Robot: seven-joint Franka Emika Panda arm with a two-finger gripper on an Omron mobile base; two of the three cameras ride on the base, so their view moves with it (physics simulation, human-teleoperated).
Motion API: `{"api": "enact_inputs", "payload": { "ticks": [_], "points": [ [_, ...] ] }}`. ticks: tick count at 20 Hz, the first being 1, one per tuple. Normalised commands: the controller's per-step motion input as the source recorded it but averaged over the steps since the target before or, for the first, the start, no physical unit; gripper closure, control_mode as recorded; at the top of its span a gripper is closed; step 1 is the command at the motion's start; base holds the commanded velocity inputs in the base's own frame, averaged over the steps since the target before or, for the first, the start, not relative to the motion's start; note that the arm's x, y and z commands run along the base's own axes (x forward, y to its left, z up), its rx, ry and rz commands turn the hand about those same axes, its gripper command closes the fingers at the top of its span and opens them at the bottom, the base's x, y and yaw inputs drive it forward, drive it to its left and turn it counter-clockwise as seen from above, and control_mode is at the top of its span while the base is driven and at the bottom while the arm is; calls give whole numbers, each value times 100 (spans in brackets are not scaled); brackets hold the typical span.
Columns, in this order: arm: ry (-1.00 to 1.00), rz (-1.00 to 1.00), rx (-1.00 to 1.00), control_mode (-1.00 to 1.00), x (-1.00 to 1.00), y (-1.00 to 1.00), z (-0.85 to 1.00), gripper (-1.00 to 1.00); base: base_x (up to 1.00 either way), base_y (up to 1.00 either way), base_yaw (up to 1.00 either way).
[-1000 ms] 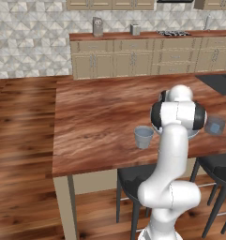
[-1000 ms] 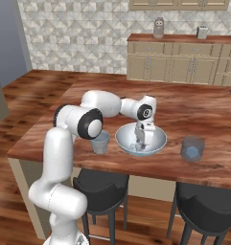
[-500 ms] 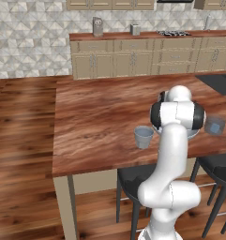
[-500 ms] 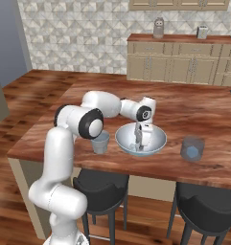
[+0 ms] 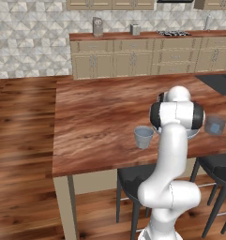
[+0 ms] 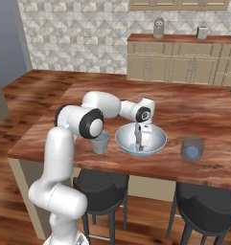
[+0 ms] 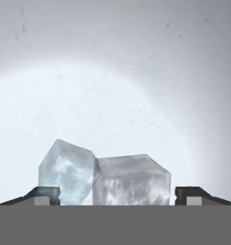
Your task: There are four ice cubes in the ice bowl. Place two ice cubes in each glass of water.
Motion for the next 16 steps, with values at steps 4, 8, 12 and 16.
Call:
{"api": "enact_inputs", "payload": {
  "ticks": [4,8,12,16],
  "points": [
    [0,0,-3,-100,0,-16,-22,-100,0,0,0],
    [0,0,-1,-100,0,-18,-32,-100,0,0,0],
    [0,0,0,-100,0,-26,-37,-100,0,0,0],
    [0,0,0,-100,-9,-35,-42,100,0,0,0]
  ]
}}
